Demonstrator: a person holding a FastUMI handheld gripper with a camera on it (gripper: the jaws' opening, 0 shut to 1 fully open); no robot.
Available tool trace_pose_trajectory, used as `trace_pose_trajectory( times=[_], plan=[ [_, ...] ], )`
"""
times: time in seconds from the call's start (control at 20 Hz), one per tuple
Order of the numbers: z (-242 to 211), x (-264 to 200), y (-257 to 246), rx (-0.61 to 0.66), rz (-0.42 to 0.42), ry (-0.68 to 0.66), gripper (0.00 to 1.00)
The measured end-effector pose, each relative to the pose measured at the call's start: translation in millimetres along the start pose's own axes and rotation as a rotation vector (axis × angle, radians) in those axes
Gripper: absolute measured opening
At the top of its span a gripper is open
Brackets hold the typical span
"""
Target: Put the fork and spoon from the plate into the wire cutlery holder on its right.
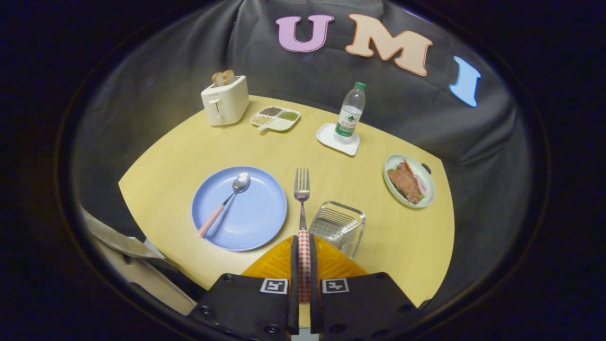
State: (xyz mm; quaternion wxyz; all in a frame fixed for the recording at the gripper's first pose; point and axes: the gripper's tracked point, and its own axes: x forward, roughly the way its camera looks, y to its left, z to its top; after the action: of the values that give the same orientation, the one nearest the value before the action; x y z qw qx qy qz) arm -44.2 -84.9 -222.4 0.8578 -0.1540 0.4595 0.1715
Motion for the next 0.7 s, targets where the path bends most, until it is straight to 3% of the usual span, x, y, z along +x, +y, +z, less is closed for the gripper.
trace_pose_trajectory(
  times=[0.25, 0.7],
  plan=[
    [-19, -12, -33, -0.031, 0.022, 0.069, 0.13],
    [-48, -9, -47, -0.175, 0.091, 0.214, 0.12]
  ],
)
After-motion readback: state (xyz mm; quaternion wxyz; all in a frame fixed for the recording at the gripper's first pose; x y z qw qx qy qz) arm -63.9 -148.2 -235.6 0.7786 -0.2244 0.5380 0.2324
